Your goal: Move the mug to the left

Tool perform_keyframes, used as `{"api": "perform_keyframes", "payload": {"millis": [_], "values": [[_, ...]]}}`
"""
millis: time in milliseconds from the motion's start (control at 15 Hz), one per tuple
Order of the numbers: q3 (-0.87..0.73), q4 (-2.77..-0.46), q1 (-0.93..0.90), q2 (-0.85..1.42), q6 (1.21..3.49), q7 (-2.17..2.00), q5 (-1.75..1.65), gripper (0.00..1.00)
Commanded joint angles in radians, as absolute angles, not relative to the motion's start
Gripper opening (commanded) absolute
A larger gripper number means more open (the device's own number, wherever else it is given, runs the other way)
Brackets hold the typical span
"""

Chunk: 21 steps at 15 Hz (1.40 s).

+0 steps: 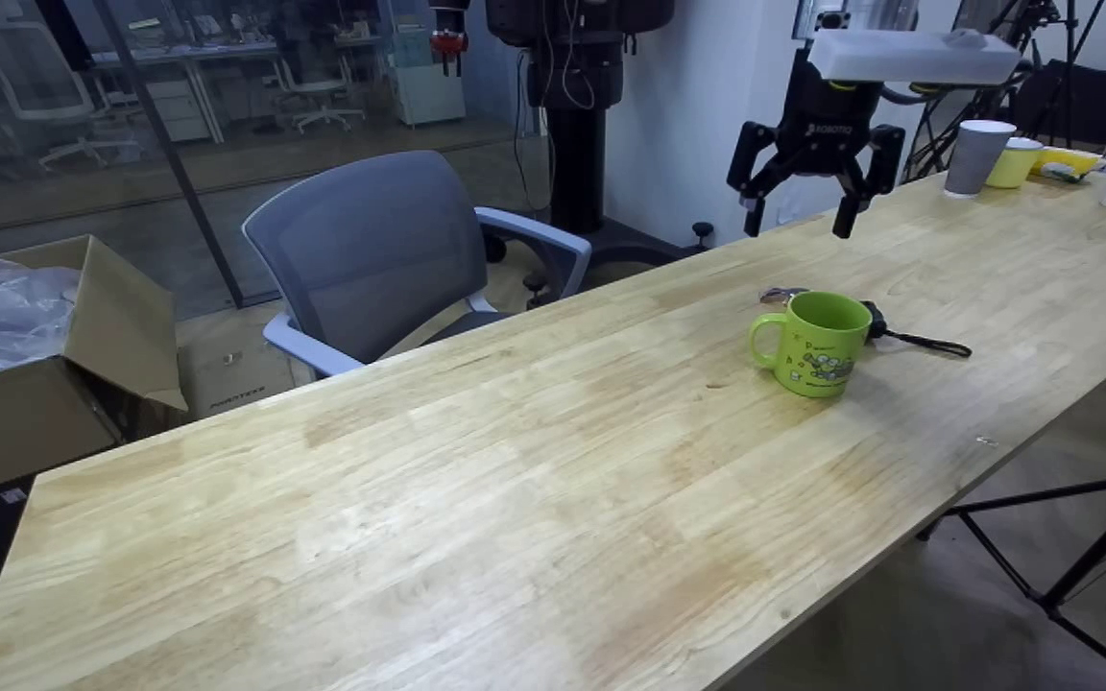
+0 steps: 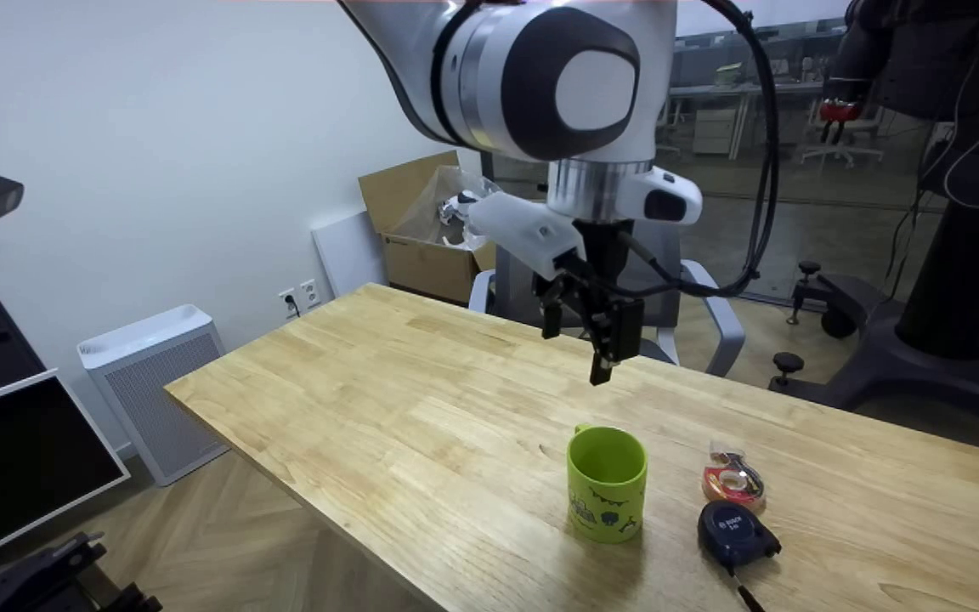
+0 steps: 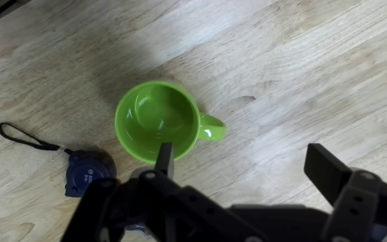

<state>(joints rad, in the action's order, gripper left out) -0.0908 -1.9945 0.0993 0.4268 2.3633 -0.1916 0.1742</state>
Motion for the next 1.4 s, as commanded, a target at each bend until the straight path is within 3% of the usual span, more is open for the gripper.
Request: {"api": "perform_keyframes", "payload": {"millis": [0, 933, 1333], "values": [[-0.094, -1.982, 0.101, 0.462, 2.368, -0.200, 0.176, 1.00], [-0.124, -1.950, 0.100, 0.606, 2.402, -0.219, 0.165, 1.00], [-0.140, -1.974, 0.087, 0.640, 2.547, -0.219, 0.143, 1.00]]}}
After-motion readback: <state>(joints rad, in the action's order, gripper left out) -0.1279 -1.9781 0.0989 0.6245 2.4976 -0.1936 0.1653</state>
